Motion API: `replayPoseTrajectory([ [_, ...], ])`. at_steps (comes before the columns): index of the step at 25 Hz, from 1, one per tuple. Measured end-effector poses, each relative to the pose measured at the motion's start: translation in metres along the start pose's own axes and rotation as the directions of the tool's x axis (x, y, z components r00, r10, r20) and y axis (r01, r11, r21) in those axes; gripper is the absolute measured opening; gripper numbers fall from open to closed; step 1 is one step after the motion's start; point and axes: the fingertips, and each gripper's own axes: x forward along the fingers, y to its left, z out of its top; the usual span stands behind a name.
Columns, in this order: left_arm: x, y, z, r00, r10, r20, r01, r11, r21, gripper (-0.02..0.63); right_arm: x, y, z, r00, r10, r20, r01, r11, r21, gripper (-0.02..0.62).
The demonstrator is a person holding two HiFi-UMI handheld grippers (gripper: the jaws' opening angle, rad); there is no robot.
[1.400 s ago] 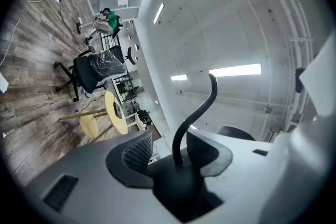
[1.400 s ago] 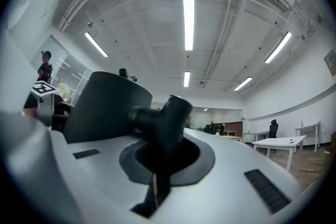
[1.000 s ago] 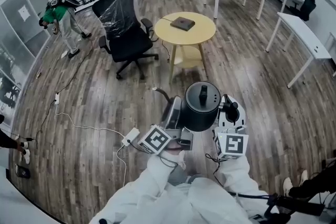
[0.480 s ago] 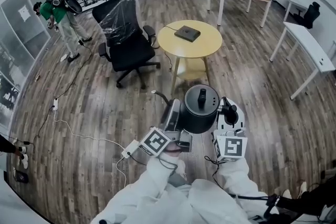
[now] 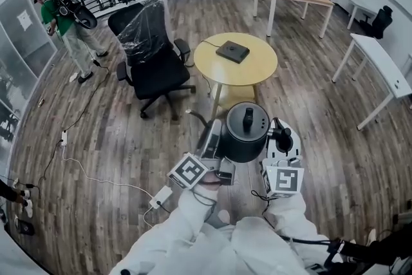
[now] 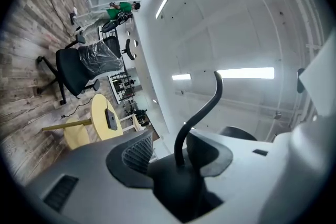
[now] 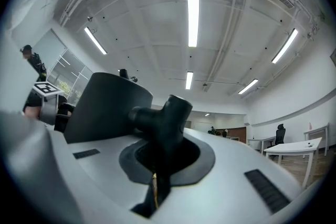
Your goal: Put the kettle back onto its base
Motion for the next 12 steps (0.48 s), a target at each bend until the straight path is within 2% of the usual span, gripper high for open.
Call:
replayPoseTrajectory([
  [12,0.070,0.046,0.016,1.000,0.020,-0.003,-0.020,0.999,-0.028,0.199,0.080,-0.017,-0.031,1.000,0.001,-0.018,-0.001,1.000,-0.017,0.012],
])
